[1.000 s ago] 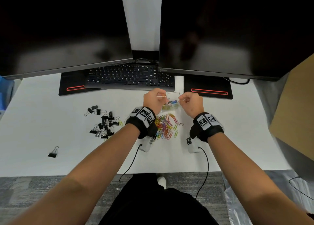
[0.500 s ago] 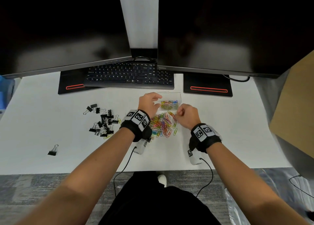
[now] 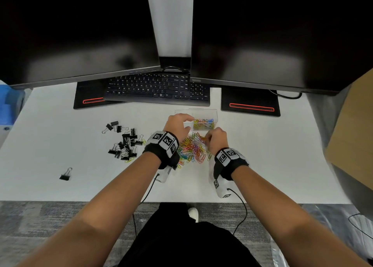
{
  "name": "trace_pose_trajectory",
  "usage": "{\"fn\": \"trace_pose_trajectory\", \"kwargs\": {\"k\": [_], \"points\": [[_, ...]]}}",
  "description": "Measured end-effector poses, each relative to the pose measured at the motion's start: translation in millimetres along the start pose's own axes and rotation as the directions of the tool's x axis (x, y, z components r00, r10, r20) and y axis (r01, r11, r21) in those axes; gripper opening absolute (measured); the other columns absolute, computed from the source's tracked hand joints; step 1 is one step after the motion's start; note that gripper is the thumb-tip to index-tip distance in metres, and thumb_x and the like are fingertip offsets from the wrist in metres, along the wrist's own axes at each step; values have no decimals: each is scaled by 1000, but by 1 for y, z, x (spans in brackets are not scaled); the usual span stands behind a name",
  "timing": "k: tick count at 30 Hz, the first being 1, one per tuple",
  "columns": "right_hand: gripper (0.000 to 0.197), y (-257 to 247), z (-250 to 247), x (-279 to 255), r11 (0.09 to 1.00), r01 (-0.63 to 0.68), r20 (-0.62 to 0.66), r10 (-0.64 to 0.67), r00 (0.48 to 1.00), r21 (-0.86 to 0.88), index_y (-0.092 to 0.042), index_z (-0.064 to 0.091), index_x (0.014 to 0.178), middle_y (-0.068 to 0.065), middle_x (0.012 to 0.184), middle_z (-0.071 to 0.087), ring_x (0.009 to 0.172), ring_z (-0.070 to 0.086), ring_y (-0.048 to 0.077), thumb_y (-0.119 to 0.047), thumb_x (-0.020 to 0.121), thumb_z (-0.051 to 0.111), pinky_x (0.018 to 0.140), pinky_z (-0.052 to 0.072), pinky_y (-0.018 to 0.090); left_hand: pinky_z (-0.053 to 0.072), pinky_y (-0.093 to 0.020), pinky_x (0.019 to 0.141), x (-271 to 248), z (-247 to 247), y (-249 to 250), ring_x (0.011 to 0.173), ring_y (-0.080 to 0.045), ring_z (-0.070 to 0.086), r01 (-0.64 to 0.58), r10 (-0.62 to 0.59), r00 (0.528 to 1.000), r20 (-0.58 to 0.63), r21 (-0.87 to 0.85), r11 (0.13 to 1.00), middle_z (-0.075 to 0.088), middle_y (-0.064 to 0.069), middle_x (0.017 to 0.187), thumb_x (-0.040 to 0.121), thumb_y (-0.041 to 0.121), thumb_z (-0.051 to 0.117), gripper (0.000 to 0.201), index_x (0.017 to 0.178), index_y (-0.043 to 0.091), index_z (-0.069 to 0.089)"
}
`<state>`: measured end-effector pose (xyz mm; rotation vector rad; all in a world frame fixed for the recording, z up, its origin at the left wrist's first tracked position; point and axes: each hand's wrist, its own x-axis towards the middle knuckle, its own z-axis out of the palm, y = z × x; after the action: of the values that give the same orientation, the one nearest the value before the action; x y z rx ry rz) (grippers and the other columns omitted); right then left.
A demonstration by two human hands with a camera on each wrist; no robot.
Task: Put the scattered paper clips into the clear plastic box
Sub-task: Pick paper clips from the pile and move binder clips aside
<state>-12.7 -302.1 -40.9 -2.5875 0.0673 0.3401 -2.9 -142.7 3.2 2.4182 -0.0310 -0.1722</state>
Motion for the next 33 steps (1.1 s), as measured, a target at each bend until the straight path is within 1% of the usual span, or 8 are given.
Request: {"fn": "trace_pose_trajectory", "kwargs": {"k": [5,8,14,16,20,23,27,33], "points": [[6,-3,-10,-2,997,-3,47,0,999,71,-4,68,85,12,92,70,85,64,24,-8,84,64,78,50,27,45,-33,102,0,2,-6,114,-17,59,45,-45,999,-2,53,998,66,4,120,85,13,61,30,113,23,68],[6,-14,-29,-5,988,49,5,-50,999,144,-3,67,86,9,83,68,78,61,18,-8,85,64,76,50,24,44,-29,104,0,3,-8,116,-16,58,41,-41,999,5,30,999,67,2,120,85,9,60,30,112,21,69],[5,-43,-75,4,969,191,-168,-164,972,159,-7,68,89,4,87,65,75,55,10,-9,86,64,63,31,-4,44,-24,101,2,1,-8,113,-17,60,44,-44,999,2,5,999,67,-3,117,85,2,59,32,110,18,69],[6,-49,-79,11,971,214,-186,-193,964,105,-9,69,90,4,93,64,78,56,11,-9,86,64,65,31,0,44,-21,97,2,0,-9,109,-16,61,44,-44,999,-14,2,999,67,-3,116,86,1,59,31,110,18,69],[15,-50,-71,18,973,226,-114,-218,969,55,-6,68,97,11,106,62,90,62,20,-2,84,63,81,48,22,40,-12,89,1,-11,-10,104,-15,63,-3,2,998,-64,-14,1000,68,-4,114,84,-3,58,32,108,14,70],[20,-46,-64,12,969,237,-151,-225,963,69,-6,65,103,9,111,58,89,60,17,-1,85,61,77,42,17,45,-17,91,-4,-21,-17,101,-14,63,15,-25,992,-122,-81,997,68,-4,111,83,-4,58,31,107,13,70],[13,-39,-47,-9,962,246,-194,-220,956,122,-6,67,94,8,101,61,77,53,11,-2,85,58,72,40,14,44,-15,82,-18,-27,-28,96,-13,64,75,-91,979,-180,-95,993,68,-2,110,84,0,58,27,103,14,69],[18,-10,-8,-39,989,147,81,-146,986,1,-7,67,98,13,106,56,88,61,27,-16,83,67,76,42,22,50,-27,86,-48,-5,-57,102,-21,61,281,-280,955,-93,-7,960,62,-7,116,83,10,62,25,107,13,66]]}}
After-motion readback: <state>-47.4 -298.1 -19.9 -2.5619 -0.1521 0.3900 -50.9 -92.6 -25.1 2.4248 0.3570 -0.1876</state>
